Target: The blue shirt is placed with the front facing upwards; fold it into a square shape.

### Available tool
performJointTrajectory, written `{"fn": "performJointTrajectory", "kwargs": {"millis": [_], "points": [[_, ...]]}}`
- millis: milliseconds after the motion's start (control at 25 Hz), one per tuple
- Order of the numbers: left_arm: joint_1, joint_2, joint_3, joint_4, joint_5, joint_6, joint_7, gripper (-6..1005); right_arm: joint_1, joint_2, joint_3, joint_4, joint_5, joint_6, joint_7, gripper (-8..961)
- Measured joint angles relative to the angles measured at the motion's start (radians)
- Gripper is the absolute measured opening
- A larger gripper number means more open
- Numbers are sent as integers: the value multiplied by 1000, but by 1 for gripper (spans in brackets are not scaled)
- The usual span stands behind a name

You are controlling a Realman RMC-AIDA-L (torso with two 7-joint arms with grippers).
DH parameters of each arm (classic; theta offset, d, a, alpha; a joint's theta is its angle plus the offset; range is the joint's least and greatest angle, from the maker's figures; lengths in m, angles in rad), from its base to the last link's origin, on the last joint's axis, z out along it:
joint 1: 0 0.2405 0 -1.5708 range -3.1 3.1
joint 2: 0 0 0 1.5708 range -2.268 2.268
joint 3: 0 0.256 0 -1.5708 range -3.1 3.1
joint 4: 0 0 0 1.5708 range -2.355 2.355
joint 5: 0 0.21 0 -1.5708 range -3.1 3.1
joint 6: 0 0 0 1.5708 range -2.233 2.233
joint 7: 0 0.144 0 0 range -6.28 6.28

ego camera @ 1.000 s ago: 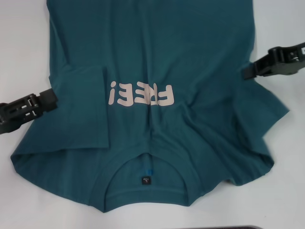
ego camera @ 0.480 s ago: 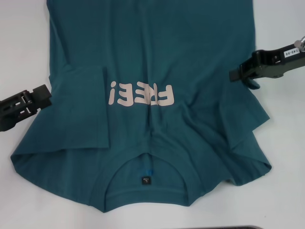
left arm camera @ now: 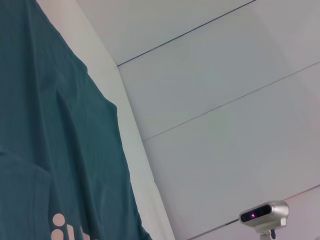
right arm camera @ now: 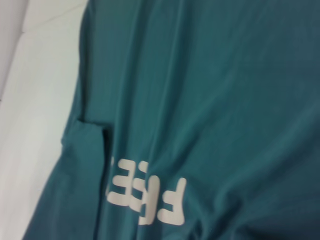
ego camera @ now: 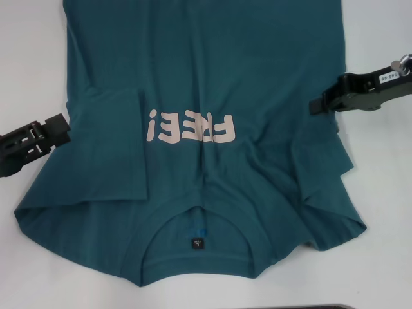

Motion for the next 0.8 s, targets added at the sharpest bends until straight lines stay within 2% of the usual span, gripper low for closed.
{"fn": "performJointTrajectory", "kwargs": {"millis": [200,600,720,800], "points": [[1,-1,0,0,0,0,0,627,4,2,-11,1,-3,29,0,37],[3,0,0,0,0,-22,-11,627,15,4,-9,11,39,34,-10,259],[4,1,0,0,0,-23,-13,627,23,4,-6,30,46,31,0,497],[4,1,0,0,0,-24,-13,626,29,4,-2,43,50,30,1,540]]}}
